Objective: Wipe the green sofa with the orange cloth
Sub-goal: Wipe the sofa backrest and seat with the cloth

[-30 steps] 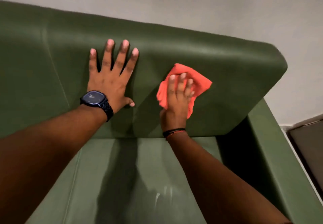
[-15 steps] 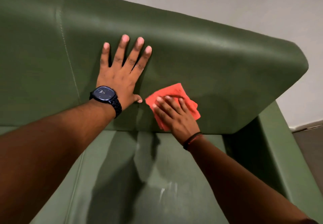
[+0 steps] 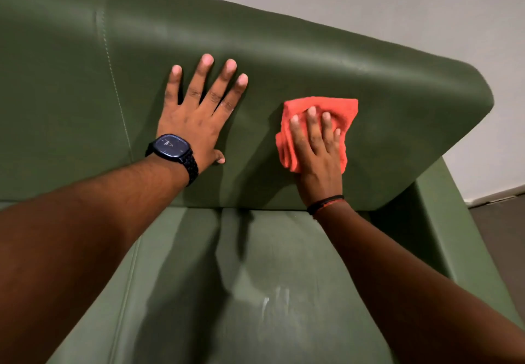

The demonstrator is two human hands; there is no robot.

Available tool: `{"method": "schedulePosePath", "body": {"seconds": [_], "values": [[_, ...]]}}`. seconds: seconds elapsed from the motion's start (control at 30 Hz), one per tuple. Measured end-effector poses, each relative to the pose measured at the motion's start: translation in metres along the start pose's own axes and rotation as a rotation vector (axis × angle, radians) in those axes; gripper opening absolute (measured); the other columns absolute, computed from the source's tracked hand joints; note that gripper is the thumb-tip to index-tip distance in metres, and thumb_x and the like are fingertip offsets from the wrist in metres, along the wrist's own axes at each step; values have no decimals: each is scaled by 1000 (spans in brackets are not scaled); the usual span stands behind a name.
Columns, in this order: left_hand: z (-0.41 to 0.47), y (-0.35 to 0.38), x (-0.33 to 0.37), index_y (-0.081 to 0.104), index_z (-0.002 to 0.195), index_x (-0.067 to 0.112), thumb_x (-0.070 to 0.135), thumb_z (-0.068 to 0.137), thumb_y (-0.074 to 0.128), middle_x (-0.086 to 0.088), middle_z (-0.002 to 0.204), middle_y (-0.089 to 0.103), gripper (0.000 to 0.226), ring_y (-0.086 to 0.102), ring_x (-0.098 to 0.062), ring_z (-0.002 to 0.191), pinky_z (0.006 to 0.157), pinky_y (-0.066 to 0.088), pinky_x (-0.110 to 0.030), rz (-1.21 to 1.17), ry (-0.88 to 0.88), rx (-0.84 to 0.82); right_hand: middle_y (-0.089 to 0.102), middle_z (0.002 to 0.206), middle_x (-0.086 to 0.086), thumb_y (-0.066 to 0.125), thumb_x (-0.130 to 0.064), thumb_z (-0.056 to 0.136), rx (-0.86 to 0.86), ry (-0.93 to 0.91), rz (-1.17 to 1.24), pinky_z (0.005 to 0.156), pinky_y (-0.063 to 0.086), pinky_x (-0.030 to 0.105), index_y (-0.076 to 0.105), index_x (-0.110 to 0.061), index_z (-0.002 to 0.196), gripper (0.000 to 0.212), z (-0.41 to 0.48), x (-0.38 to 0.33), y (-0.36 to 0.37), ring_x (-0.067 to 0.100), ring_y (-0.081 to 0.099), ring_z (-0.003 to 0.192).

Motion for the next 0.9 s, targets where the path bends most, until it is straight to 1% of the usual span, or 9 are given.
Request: {"method": "schedulePosePath", "body": {"seconds": [0.07,0.17,0.23,0.43,0.6,0.7,0.77,0.83,0.9], "values": [[0,0,0,-11,148,23,58,32,85,3,152,-30,155,-24,-28,140,108,-12,-56,7,-3,-4,39,145,24,56,1,81,-5,30,54,105,21,66,41,-11,137,60,1,-11,4,43,24,136],[0,-1,-2,-11,148,23,57,32,85,3,152,-30,154,-25,-27,140,109,-13,-56,1,-6,-9,45,143,18,42,-5,84,-191,-239,18,102,27,68,46,-13,135,52,-22,-25,17,45,35,133],[-1,-1,-2,-12,148,24,57,33,85,4,151,-32,154,-27,-27,139,109,-13,-56,-2,-4,-22,46,143,15,36,-9,85,-254,-269,7,102,30,67,47,-14,134,51,-29,-15,14,43,37,132],[0,1,-1,-9,148,24,55,33,86,3,152,-26,153,-16,-29,140,108,-9,-58,-34,13,-9,36,146,25,52,5,80,-40,82,136,106,19,65,39,-8,138,61,-11,-17,14,45,22,137],[-3,-4,-1,-10,148,24,52,39,86,2,157,-13,148,-11,-29,141,107,-10,-58,-61,21,-29,33,151,14,32,-2,77,-448,-158,210,111,14,55,39,-16,140,64,-68,-31,46,31,13,140],[-10,-2,4,-9,148,21,53,42,85,0,155,-16,145,-9,-32,141,108,-6,-59,-36,0,-40,26,152,10,47,13,76,-430,151,329,113,20,51,35,-17,141,73,-129,-8,50,31,14,141],[-30,8,16,-7,148,20,55,45,82,-2,158,-11,141,-6,-35,142,109,-2,-61,-66,-15,-94,15,152,0,53,18,73,-408,411,342,114,17,44,20,-24,144,88,-174,5,48,23,8,141],[-70,26,37,-6,148,19,61,50,74,-5,158,-10,134,-8,-35,143,110,-1,-60,-143,6,-229,11,154,-2,57,11,78,-482,545,303,114,13,41,12,-28,144,89,-213,7,50,22,6,143],[-128,47,63,-11,147,21,69,58,62,-4,154,-28,125,-21,-32,141,110,-6,-59,-222,46,-420,13,157,1,56,-5,88,-583,576,276,114,7,35,15,-28,146,74,-242,-1,53,24,7,145]]}}
Point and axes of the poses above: each hand's wrist, its own z-axis towards the middle knuckle, its own y-axis out of the palm, x = y × z, the point moved 6 cm from there along z, towards the middle knuckle
